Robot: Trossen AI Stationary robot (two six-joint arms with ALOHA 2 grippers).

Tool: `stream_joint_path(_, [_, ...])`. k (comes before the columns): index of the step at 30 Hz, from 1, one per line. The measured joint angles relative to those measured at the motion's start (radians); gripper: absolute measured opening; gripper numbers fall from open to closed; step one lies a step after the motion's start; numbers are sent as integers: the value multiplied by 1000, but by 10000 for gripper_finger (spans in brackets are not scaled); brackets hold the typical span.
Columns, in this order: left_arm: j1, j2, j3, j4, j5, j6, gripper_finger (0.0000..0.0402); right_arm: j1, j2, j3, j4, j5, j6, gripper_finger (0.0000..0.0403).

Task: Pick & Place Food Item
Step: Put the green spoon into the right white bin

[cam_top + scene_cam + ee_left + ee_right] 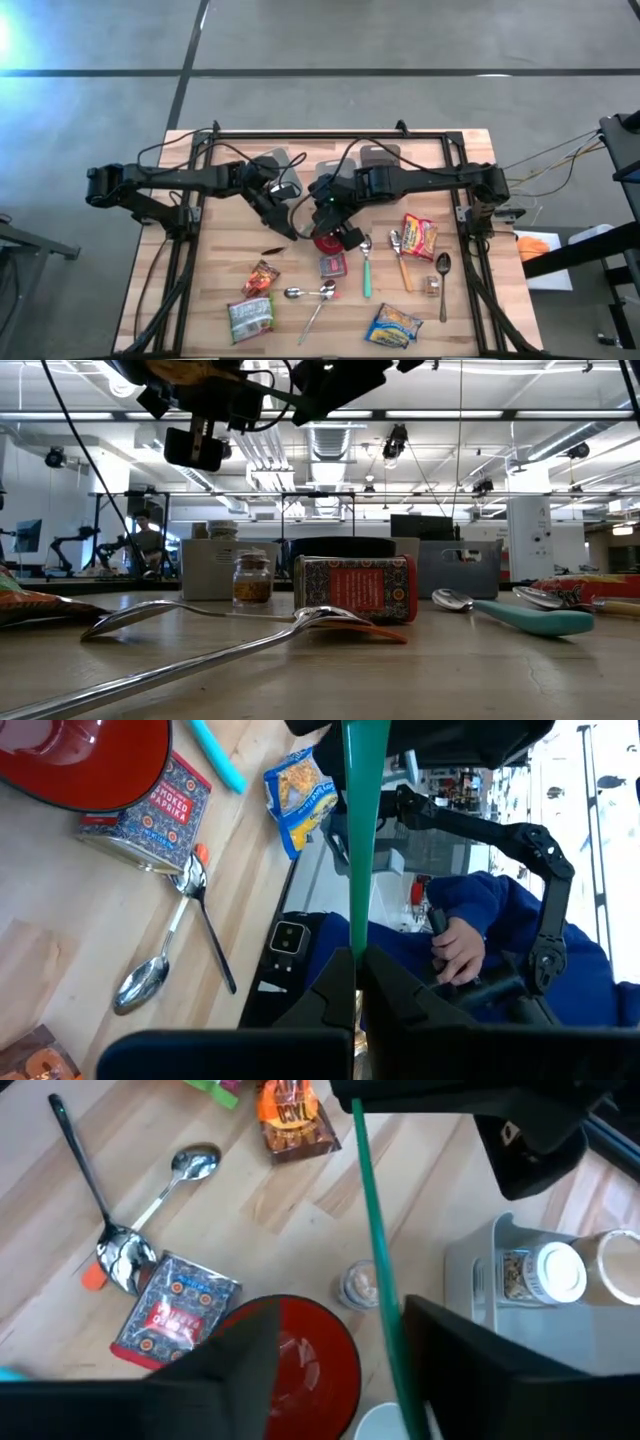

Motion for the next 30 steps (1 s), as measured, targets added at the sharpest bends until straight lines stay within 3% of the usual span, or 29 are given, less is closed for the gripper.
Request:
stream_joint_path(5, [0, 0, 0, 0, 1, 2, 0, 0, -2, 14, 5, 1, 9, 81])
stream_joint_path(10, [1, 0, 0, 0, 4, 2, 0, 1, -2, 17, 5, 0, 9, 18])
stream_joint_path(20, [13, 0, 0, 3, 3, 12, 11, 2, -2, 17, -4, -4, 100, 11])
stream_joint_path(30, [64, -15, 2, 14, -37, 8, 115, 1, -2, 17, -27, -8, 257, 11])
